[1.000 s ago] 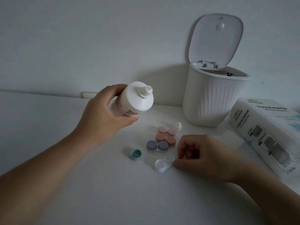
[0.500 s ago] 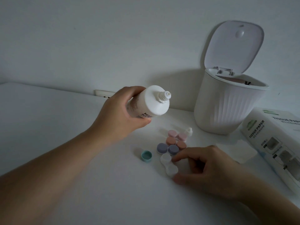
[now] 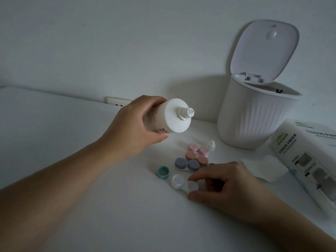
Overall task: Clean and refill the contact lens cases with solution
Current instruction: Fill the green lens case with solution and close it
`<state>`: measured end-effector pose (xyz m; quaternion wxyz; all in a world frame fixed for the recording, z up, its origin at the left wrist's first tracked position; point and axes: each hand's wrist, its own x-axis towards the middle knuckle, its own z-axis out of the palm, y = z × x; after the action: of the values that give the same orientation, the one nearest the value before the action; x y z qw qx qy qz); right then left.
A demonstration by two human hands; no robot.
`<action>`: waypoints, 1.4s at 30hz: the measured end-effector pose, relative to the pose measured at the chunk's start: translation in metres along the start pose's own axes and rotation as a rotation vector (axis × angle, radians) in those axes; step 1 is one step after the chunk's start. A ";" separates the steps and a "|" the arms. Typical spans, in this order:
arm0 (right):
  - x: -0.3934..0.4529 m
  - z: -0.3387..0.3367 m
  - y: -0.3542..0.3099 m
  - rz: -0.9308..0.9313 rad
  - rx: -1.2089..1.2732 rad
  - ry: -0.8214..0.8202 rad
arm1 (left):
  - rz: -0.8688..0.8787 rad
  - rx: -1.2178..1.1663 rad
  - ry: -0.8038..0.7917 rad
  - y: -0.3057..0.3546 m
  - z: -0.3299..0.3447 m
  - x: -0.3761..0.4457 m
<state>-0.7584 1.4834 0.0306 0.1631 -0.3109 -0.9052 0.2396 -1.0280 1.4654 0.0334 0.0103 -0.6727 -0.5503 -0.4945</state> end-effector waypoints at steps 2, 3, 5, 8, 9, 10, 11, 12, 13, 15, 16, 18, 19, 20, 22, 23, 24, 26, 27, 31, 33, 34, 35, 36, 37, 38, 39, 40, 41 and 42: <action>-0.001 -0.001 0.002 -0.006 0.040 0.024 | 0.018 0.020 -0.007 -0.001 -0.001 0.001; -0.001 -0.001 0.003 -0.006 0.062 0.048 | 0.027 0.032 -0.010 -0.002 -0.001 0.001; -0.001 -0.003 0.006 0.002 0.110 0.105 | 0.043 0.053 -0.019 -0.004 -0.001 0.002; -0.002 -0.009 0.008 0.024 0.197 0.153 | 0.073 0.086 -0.041 -0.005 -0.001 0.003; -0.002 -0.010 0.008 0.030 0.221 0.164 | 0.087 0.098 -0.050 -0.005 -0.001 0.003; -0.003 -0.012 0.007 0.033 0.240 0.175 | 0.102 0.113 -0.058 -0.005 0.000 0.003; -0.003 -0.013 0.007 0.039 0.257 0.186 | 0.117 0.129 -0.062 -0.005 0.000 0.003; -0.003 -0.014 0.006 0.044 0.277 0.197 | 0.131 0.145 -0.065 -0.005 0.001 0.003; -0.003 -0.015 0.006 0.048 0.296 0.208 | 0.143 0.160 -0.067 -0.005 0.001 0.003; -0.003 -0.016 0.005 0.046 0.320 0.233 | 0.160 0.182 -0.074 -0.005 0.002 0.003; -0.003 -0.016 0.004 0.043 0.325 0.241 | 0.166 0.190 -0.078 -0.005 0.003 0.003; -0.003 -0.017 0.003 0.037 0.337 0.247 | 0.175 0.202 -0.086 -0.004 0.003 0.003; -0.003 -0.017 0.003 0.037 0.341 0.248 | 0.181 0.207 -0.089 -0.003 0.004 0.002; -0.003 -0.018 0.003 0.041 0.345 0.248 | 0.192 0.211 -0.092 -0.002 0.004 0.002; -0.003 -0.018 0.003 0.050 0.362 0.250 | 0.219 0.218 -0.104 0.000 0.006 0.003; -0.003 -0.019 0.002 0.052 0.368 0.251 | 0.235 0.226 -0.110 0.001 0.006 0.003; -0.003 -0.018 0.002 0.054 0.368 0.253 | 0.253 0.239 -0.115 0.000 0.007 0.003; -0.003 -0.017 0.003 0.061 0.363 0.254 | 0.281 0.273 -0.117 -0.001 0.008 0.004; -0.003 -0.017 0.004 0.064 0.363 0.255 | 0.287 0.282 -0.116 -0.001 0.008 0.004; -0.002 -0.017 0.004 0.071 0.361 0.255 | 0.301 0.293 -0.126 -0.001 0.008 0.003; -0.002 -0.016 0.004 0.071 0.356 0.258 | 0.309 0.293 -0.130 0.000 0.008 0.003; -0.002 -0.016 0.004 0.072 0.359 0.263 | 0.314 0.293 -0.133 0.000 0.009 0.003; -0.002 -0.016 0.004 0.075 0.364 0.265 | 0.319 0.295 -0.135 0.001 0.009 0.003; -0.001 -0.016 0.004 0.076 0.367 0.267 | 0.323 0.298 -0.137 0.001 0.008 0.004; -0.001 -0.016 0.004 0.075 0.365 0.269 | 0.327 0.300 -0.137 0.001 0.008 0.004; -0.001 -0.017 0.005 0.073 0.361 0.272 | 0.331 0.301 -0.137 0.002 0.008 0.004; -0.001 -0.017 0.005 0.072 0.357 0.274 | 0.335 0.303 -0.136 0.002 0.008 0.003; -0.001 -0.017 0.005 0.072 0.356 0.277 | 0.339 0.306 -0.135 0.003 0.008 0.003; -0.001 -0.017 0.005 0.071 0.357 0.279 | 0.343 0.310 -0.134 0.003 0.009 0.003; -0.001 -0.016 0.005 0.069 0.358 0.280 | 0.347 0.314 -0.133 0.004 0.008 0.003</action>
<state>-0.7477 1.4920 0.0412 0.3316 -0.3379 -0.8057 0.3561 -1.0201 1.4712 0.0334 0.1631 -0.7783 -0.4961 -0.3485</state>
